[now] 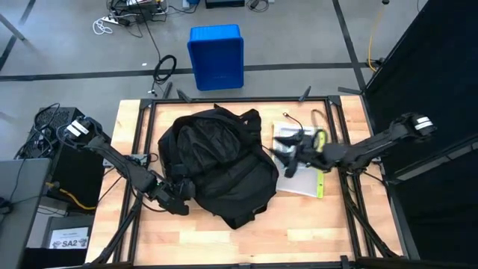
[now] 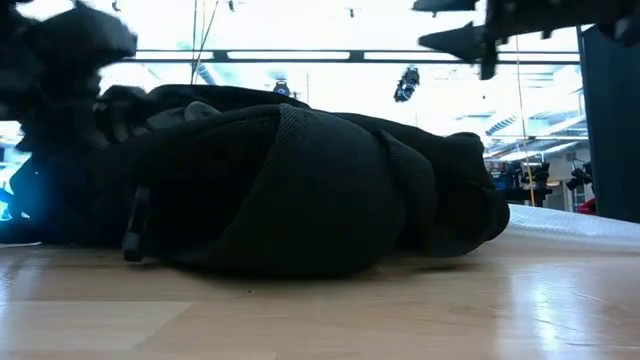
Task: Unpack backpack
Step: Remove the black USB cable from the backpack, then remove the black cellphone from the backpack
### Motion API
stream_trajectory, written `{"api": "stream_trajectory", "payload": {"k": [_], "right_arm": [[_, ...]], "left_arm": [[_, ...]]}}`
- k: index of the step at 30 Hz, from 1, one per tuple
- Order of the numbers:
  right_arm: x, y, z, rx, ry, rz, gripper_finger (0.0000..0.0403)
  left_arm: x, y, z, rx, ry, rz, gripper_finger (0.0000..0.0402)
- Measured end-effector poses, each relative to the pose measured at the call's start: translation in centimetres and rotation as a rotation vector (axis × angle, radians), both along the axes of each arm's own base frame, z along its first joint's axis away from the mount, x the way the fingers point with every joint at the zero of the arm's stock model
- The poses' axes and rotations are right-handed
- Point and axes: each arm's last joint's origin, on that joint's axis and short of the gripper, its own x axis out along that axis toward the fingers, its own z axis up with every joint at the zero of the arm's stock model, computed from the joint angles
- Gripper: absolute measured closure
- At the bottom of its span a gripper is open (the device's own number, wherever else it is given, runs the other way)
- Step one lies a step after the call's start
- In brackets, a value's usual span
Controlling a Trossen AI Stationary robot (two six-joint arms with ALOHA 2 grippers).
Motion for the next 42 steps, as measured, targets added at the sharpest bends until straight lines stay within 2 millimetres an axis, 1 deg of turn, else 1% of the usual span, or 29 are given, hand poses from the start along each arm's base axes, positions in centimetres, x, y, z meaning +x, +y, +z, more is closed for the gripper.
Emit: {"api": "stream_trajectory", "payload": {"k": [4,9,12,16,18,22,27,31,34,36,42], "right_arm": [[4.5,0.8,-1.0,-0.072,0.104,0.018,0.0203],[10.4,1.9,-1.6,-0.196,0.180,0.096,0.0224],[13.3,2.2,-2.2,-0.245,0.201,0.176,0.0230],[15.8,1.9,-3.3,-0.250,0.221,0.225,0.0231],[16.5,1.5,-4.1,-0.243,0.244,0.218,0.0229],[17.0,0.9,-5.6,-0.216,0.282,0.209,0.0227],[17.0,0.5,-5.8,-0.191,0.293,0.201,0.0231],[17.0,0.5,-5.6,-0.191,0.276,0.201,0.0235],[17.0,0.5,-5.6,-0.190,0.280,0.203,0.0235],[17.0,0.6,-5.6,-0.190,0.278,0.203,0.0234],[17.0,0.7,-5.6,-0.186,0.277,0.206,0.0238]], "left_arm": [[0.9,-0.6,2.2,0.064,-0.023,-0.047,0.0352],[1.3,-0.6,4.8,0.160,-0.013,-0.003,0.0351],[1.2,-0.3,5.4,0.213,0.039,-0.015,0.0344],[1.5,0.7,5.3,0.253,0.094,-0.028,0.0312],[1.7,1.1,5.2,0.276,0.120,-0.042,0.0287],[2.1,1.8,5.2,0.333,0.150,-0.075,0.0226],[2.5,2.3,5.0,0.428,0.209,-0.144,0.0151],[3.3,2.8,4.2,0.507,0.273,-0.185,0.0108],[4.1,3.0,3.2,0.555,0.320,-0.193,0.0090],[4.6,3.3,2.5,0.574,0.358,-0.193,0.0085],[5.8,5.0,0.1,0.623,0.500,-0.133,0.0094]]}}
